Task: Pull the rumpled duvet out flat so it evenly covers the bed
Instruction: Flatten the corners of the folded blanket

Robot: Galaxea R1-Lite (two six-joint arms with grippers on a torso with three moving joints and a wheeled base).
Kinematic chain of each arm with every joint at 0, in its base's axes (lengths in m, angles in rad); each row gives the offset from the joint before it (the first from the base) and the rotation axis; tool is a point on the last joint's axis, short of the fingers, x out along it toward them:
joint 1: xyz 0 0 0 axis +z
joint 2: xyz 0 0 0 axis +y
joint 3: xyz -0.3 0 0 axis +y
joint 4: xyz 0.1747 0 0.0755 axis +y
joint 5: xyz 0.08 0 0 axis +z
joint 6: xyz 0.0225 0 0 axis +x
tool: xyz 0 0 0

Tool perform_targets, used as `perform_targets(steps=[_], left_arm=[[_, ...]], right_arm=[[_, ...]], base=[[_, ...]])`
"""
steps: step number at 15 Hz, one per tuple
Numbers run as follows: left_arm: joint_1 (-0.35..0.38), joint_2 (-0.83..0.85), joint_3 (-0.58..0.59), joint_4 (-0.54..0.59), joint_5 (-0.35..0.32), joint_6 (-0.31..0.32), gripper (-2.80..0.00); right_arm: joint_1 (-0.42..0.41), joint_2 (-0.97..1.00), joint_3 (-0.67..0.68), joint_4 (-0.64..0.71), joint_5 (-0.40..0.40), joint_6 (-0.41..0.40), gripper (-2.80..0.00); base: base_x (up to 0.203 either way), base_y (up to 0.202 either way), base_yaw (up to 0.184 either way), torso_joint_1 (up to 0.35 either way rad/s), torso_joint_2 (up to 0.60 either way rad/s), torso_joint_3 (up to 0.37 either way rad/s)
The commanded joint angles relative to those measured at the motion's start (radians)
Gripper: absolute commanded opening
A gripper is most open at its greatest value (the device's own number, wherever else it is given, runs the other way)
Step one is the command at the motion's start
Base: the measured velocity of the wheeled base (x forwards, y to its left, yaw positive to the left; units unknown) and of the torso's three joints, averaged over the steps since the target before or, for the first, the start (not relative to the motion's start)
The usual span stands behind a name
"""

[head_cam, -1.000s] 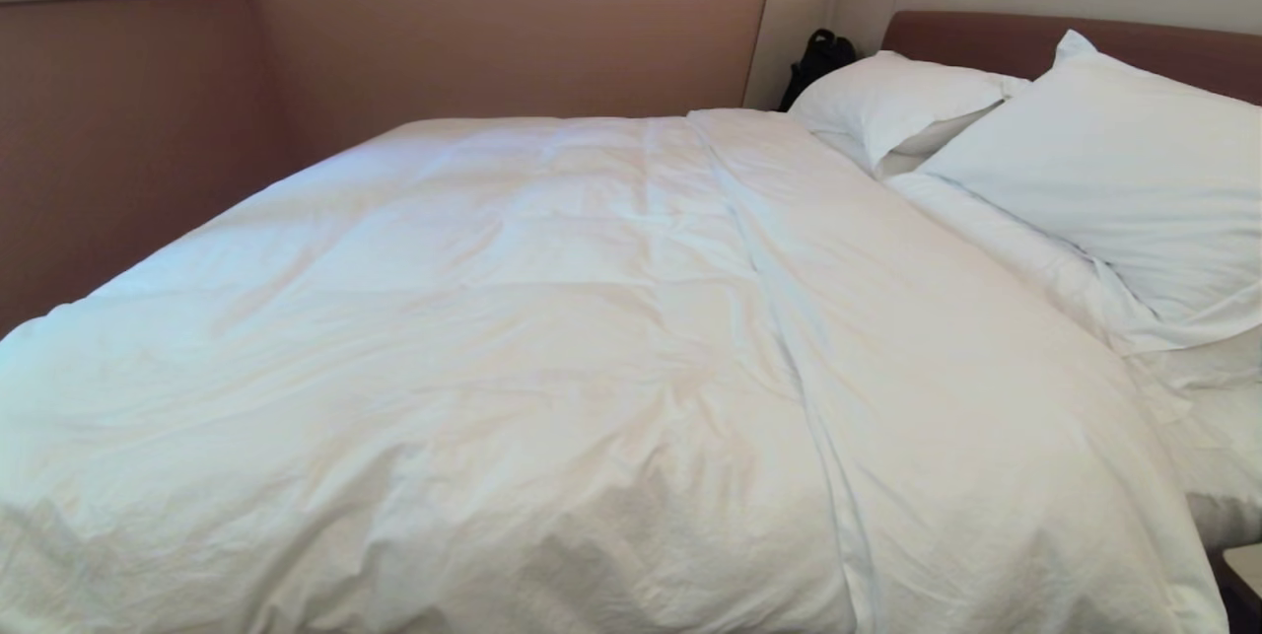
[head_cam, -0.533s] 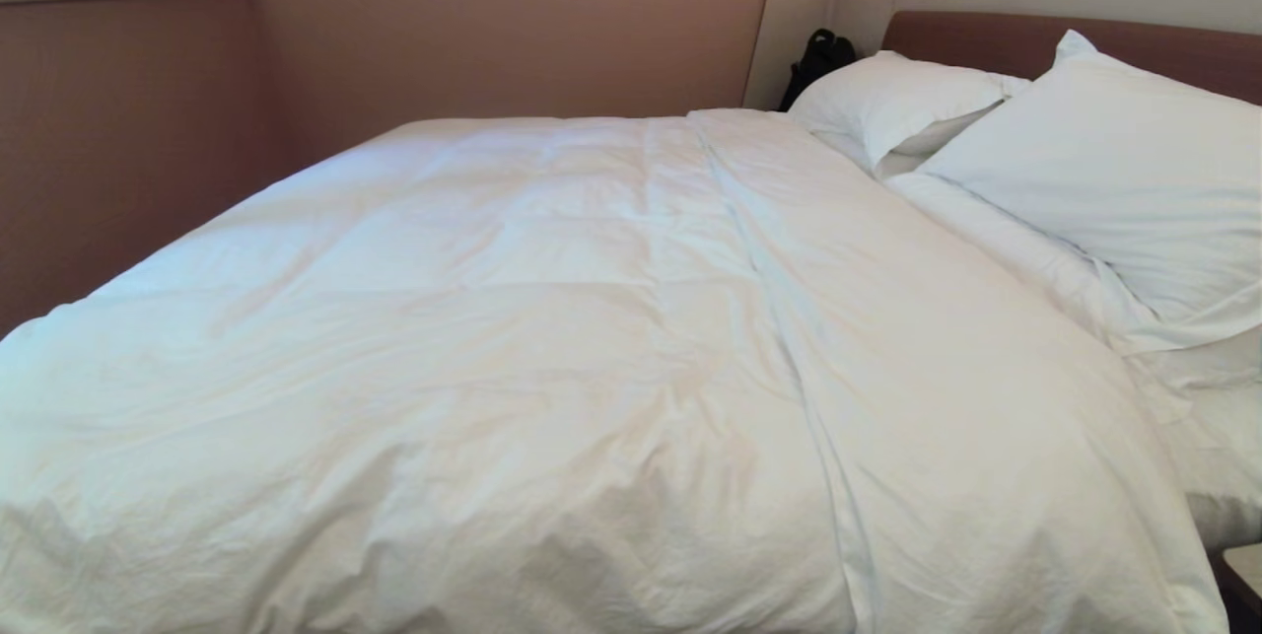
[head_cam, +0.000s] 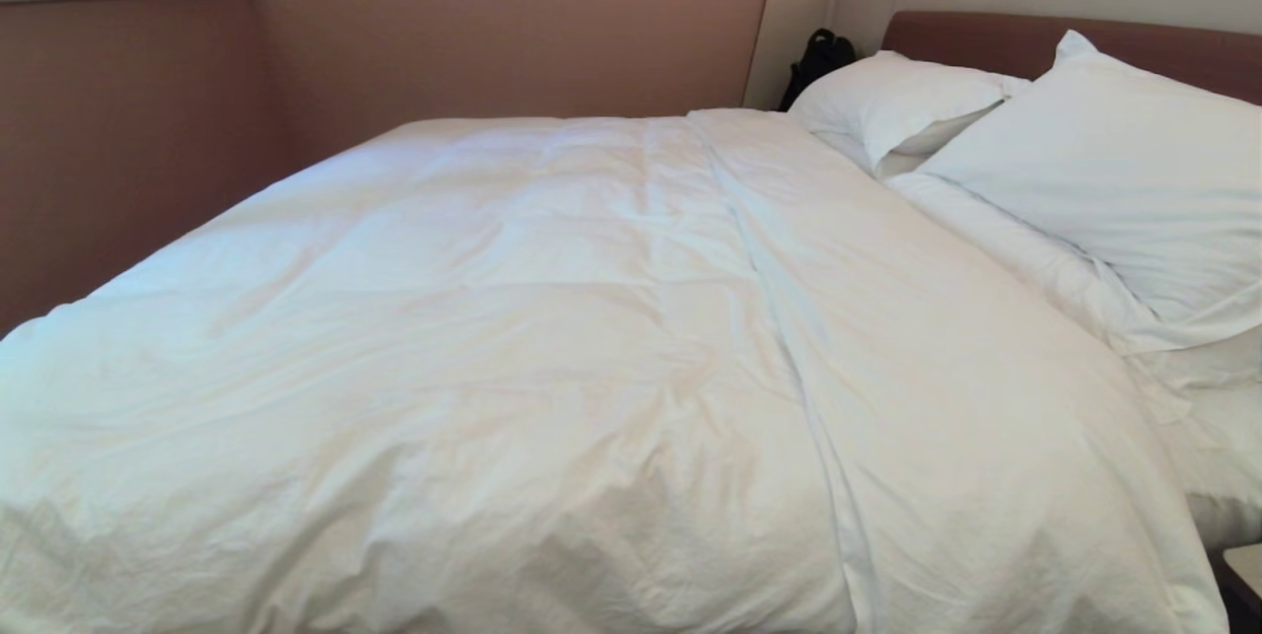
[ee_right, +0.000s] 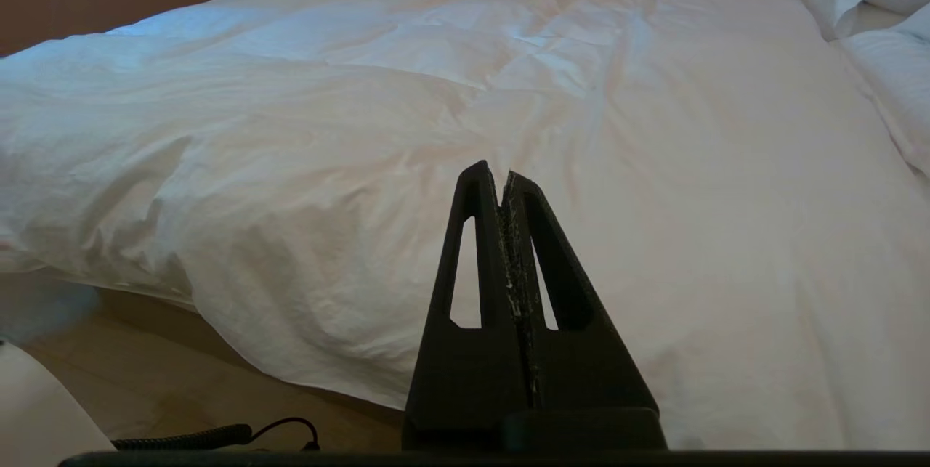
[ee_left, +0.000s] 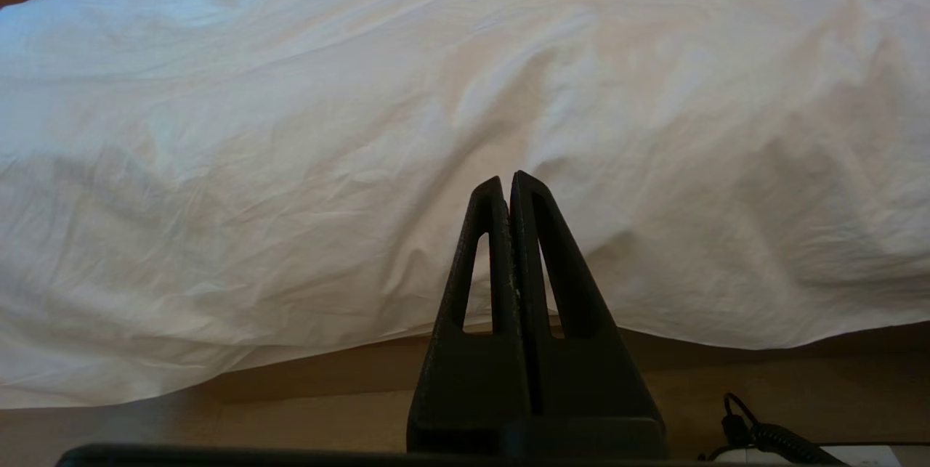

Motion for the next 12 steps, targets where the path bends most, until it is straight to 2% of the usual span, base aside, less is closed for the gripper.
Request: perform_targets(steps=[1, 3, 4, 7, 11, 12], left_arm=[[0.000, 0.000, 0.000, 0.000, 0.000, 0.001, -2.80], [0.000, 0.001, 0.000, 0.000, 0.003, 0.001, -2.80], [0.000, 0.001, 0.000, 0.000, 0.003, 0.002, -2.80], [0.000, 0.000, 0.002, -0.014, 0.001, 0.001, -2.80], [0.000, 0.000, 0.002, -0.014, 0.000, 0.001, -2.80], [0.000, 0.000, 0.002, -0.014, 0.000, 0.001, -2.80]], right_arm=[[0.050, 0.003, 0.007, -0.001, -0.109, 0.001, -2.80], [0.135, 0.002, 0.025, -0.011, -0.260, -0.006, -2.80], [0.150, -0.001, 0.056, -0.023, -0.301, -0.012, -2.80], [0.157, -0.007, 0.100, -0.068, -0.341, -0.027, -2.80], [0.158, -0.007, 0.284, -0.386, -0.420, -0.048, -2.80], [0.159, -0.007, 0.298, -0.414, -0.441, -0.063, -2.80]], base=[[0.000, 0.000, 0.000, 0.000, 0.00, 0.000], [0.000, 0.000, 0.000, 0.000, 0.00, 0.000], [0.000, 0.000, 0.000, 0.000, 0.00, 0.000], [0.000, 0.000, 0.000, 0.000, 0.00, 0.000], [0.000, 0.000, 0.000, 0.000, 0.00, 0.000], [0.000, 0.000, 0.000, 0.000, 0.00, 0.000]])
